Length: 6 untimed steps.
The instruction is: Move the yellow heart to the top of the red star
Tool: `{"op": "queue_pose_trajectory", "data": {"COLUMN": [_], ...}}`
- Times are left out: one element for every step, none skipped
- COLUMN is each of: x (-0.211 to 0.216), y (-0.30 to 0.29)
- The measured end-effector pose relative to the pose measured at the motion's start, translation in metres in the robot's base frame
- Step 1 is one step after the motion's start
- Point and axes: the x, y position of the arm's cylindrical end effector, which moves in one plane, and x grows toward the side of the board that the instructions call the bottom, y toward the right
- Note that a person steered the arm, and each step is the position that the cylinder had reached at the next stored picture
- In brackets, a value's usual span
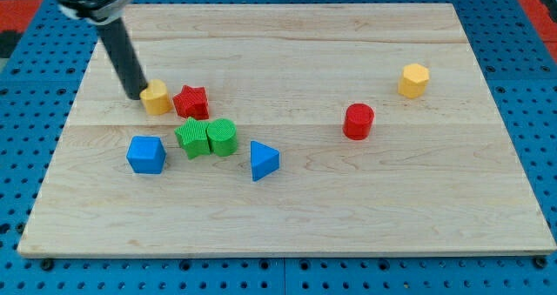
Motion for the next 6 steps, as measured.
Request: {"op": "queue_pose_trajectory", "data": {"x": [-0.004,0.012,0.050,0.064,0.048,0.023], "y": [0.023,0.000,-0.021,0.002,0.029,0.030]}}
